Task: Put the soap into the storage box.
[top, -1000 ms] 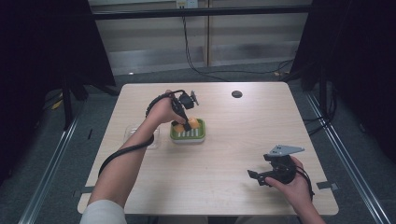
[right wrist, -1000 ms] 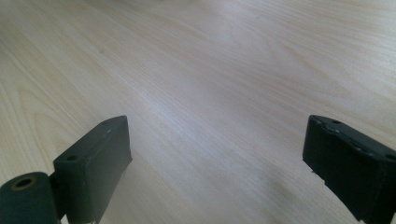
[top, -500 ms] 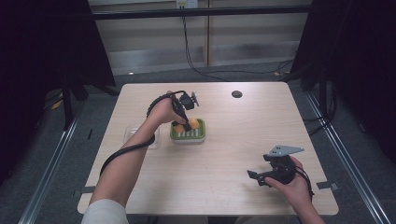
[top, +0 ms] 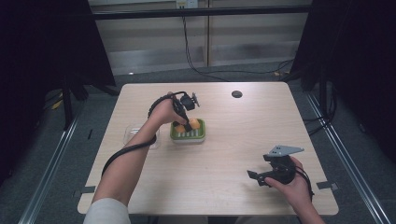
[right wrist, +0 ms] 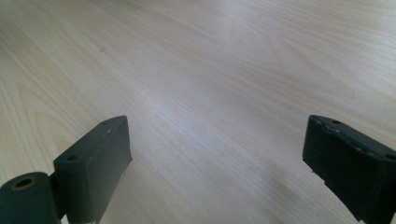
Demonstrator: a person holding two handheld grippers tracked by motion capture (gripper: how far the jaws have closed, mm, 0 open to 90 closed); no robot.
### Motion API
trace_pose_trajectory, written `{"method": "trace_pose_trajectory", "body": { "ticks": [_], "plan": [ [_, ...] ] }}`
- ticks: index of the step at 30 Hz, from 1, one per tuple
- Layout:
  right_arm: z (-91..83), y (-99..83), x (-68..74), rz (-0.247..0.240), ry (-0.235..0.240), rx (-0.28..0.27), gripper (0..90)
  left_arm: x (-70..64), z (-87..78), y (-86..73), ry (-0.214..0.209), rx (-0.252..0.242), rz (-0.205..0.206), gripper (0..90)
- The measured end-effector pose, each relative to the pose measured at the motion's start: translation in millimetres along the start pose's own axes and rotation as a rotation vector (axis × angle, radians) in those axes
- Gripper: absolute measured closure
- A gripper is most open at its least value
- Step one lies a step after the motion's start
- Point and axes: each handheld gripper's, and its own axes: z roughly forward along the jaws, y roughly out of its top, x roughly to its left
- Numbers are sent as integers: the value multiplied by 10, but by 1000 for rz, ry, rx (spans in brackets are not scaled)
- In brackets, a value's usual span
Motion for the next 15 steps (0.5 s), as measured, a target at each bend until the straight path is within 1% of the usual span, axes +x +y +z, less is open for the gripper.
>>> {"method": "trace_pose_trajectory", "body": {
  "ticks": [4,5,7,8,9,10,11,12,13,15],
  "plan": [
    [5,-1,-4,-2,0,-1,76,7,16,4,-2,5,4,489],
    [5,-1,-4,-3,0,-1,76,5,27,3,-5,3,-4,490],
    [4,0,-3,-3,0,-4,76,16,37,3,4,2,1,490],
    [2,0,-3,-4,0,-3,76,20,42,4,-8,3,-4,490],
    [1,0,-3,-5,0,-3,76,29,49,4,-8,1,0,489],
    [0,-1,-3,-4,0,-3,76,25,66,-2,-5,-5,-5,489],
    [1,-2,-3,-5,-1,-3,76,43,57,2,-28,12,1,489],
    [0,-3,-4,-4,-1,-2,76,42,81,-8,-10,-4,-9,489],
    [0,-5,-3,-3,0,-2,76,45,87,-11,-13,-3,-10,489],
    [1,-6,-3,-4,0,-1,76,43,106,-14,-6,-5,-15,489]
  ]
}}
